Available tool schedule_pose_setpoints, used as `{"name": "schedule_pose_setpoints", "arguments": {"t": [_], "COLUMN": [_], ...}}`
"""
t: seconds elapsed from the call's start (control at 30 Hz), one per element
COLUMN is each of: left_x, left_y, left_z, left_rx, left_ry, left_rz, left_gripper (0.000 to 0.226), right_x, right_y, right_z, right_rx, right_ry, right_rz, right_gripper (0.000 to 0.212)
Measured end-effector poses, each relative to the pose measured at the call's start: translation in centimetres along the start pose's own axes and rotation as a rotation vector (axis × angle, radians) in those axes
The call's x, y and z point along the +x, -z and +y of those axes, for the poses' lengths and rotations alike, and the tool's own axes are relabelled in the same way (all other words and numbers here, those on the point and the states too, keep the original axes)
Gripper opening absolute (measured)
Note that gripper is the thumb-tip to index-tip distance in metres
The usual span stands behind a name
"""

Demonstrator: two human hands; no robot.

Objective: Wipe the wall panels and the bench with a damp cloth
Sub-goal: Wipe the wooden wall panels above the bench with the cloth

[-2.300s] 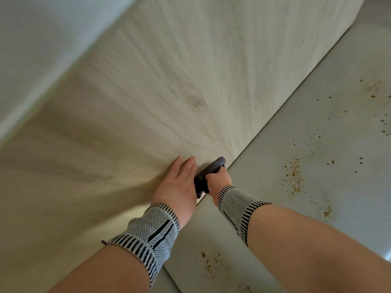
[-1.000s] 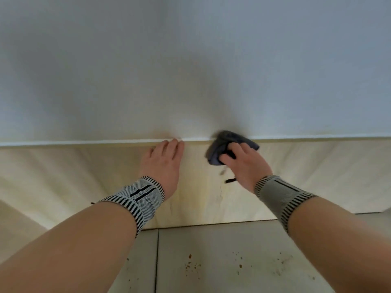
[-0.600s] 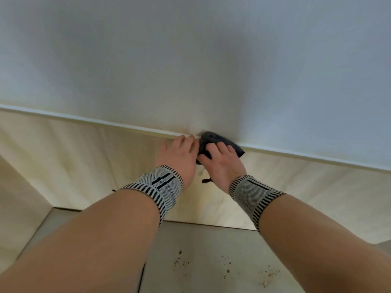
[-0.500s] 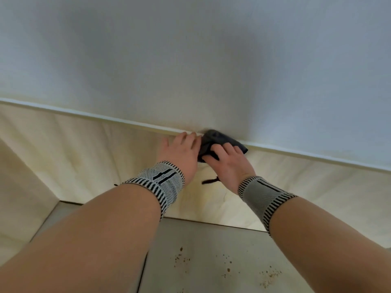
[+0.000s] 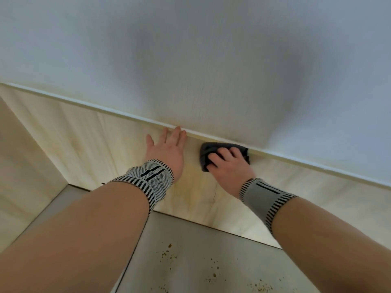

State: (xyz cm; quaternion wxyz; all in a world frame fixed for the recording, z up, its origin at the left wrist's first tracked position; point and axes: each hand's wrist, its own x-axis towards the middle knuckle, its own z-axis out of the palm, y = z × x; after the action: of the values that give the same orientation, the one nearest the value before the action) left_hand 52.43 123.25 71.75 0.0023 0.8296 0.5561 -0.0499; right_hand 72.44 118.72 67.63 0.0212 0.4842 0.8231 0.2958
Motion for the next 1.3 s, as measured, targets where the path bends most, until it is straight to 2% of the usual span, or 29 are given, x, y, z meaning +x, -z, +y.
{"name": "schedule_pose_setpoints", "arguments": {"t": [0.13, 0.4, 0.5, 0.63, 0.73, 0.8, 0.83, 0.93, 1.1, 1.2, 1.3], "left_x": [-0.2, -0.3, -0.3, -0.1, -0.1, -0.1, 0.0, 0.2, 0.4, 0.6, 0.7], "left_y": [0.4, 0.0, 0.0, 0.1, -0.4, -0.6, -0.7, -1.3, -2.3, -2.4, -2.2], "left_z": [0.7, 1.1, 1.1, 0.3, -0.4, -0.8, -1.1, -1.6, -2.4, -2.6, -3.0], "left_rx": [0.016, 0.011, -0.002, -0.031, -0.059, -0.073, -0.078, -0.086, -0.115, -0.137, -0.128], "left_ry": [0.037, 0.070, 0.070, 0.054, 0.031, 0.002, -0.017, -0.060, -0.120, -0.134, -0.162], "left_rz": [-0.027, -0.033, -0.035, -0.035, -0.013, 0.008, 0.023, 0.082, 0.131, 0.136, 0.129], "left_gripper": [0.090, 0.093, 0.096, 0.096, 0.094, 0.091, 0.090, 0.091, 0.093, 0.093, 0.089], "right_x": [1.5, -10.1, -8.3, -1.4, 3.3, 4.7, 4.5, 1.4, -6.1, -4.8, 0.5], "right_y": [0.0, -2.1, -2.2, -1.4, -0.8, -1.0, -0.8, -1.0, -2.3, -2.4, -1.7], "right_z": [-0.8, 6.6, 5.4, 0.7, -2.8, -3.8, -3.7, -0.9, 2.5, 1.7, -1.4], "right_rx": [0.042, -0.036, -0.026, 0.036, 0.029, 0.024, 0.026, 0.049, -0.042, -0.086, -0.064], "right_ry": [0.041, 0.154, 0.124, 0.127, 0.111, 0.091, 0.099, 0.133, 0.133, 0.109, 0.111], "right_rz": [-0.050, 0.023, -0.036, -0.149, -0.085, -0.143, -0.161, -0.065, 0.008, -0.012, -0.001], "right_gripper": [0.021, 0.025, 0.022, 0.030, 0.033, 0.037, 0.037, 0.033, 0.028, 0.021, 0.024]}}
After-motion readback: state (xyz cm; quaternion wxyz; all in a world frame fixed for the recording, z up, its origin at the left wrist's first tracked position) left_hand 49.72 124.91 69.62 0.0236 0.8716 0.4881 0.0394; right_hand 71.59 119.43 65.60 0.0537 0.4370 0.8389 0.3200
